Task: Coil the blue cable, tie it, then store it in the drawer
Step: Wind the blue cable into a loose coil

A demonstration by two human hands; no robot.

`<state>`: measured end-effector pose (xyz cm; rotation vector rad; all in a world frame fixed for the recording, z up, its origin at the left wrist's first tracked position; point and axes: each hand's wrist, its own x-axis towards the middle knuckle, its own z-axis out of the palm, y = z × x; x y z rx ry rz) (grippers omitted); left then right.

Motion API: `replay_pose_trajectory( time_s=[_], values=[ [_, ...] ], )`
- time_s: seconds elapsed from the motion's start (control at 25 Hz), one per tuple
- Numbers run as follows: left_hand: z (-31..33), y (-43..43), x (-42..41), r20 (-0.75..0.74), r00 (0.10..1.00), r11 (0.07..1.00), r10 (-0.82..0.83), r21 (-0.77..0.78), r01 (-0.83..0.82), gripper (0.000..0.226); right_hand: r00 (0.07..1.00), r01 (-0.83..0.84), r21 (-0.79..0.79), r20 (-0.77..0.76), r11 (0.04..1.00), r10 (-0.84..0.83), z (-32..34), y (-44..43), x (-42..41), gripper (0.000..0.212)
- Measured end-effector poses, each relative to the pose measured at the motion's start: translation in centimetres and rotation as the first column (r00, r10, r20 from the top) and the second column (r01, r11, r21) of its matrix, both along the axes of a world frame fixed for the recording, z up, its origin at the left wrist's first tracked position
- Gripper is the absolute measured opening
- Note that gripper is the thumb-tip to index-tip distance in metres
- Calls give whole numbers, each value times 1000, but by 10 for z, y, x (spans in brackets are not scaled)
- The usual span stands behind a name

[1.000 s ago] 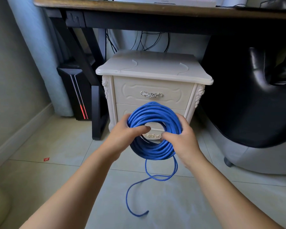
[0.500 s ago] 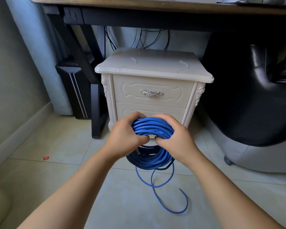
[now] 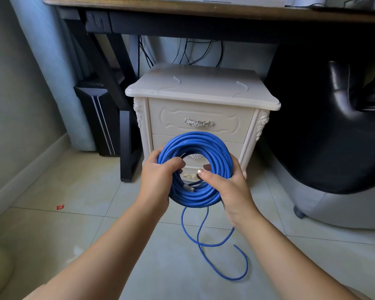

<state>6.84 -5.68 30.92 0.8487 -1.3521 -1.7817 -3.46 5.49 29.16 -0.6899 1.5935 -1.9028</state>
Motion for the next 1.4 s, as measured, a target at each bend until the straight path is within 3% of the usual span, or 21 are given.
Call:
replay_pose_trajectory(
  time_s=[0.16,0.28,0.48,0.64,0.84,1.0,1.16,1.4],
  values=[
    [-6,9,1,63,991,993,-116,45,114,24,996,92,75,2,993,-93,0,1,-5,48],
    [0,-2,5,187,950,962,-251,-59,266,30,991,112,91,-78,990,-105,6,3,-13,54],
    [11,-14,12,416,884,838,-212,-389,383,37,891,12,159,-451,987,62,19,8,-12,65],
    [12,-17,17,476,843,743,-252,-463,483,37,843,-57,211,-513,976,160,19,10,-12,66],
    [7,-16,15,506,821,748,-266,-429,507,30,820,-87,262,-529,961,219,17,10,-15,64],
    [7,-9,8,388,903,847,-185,-403,347,28,912,-2,132,-406,991,55,14,6,-9,64],
    [8,-6,5,218,960,932,-173,-281,231,33,996,-2,44,-92,999,6,9,3,-10,59],
    [4,1,2,-40,993,994,-111,-27,110,19,968,-16,-82,250,997,36,-3,-3,-4,46]
  ],
)
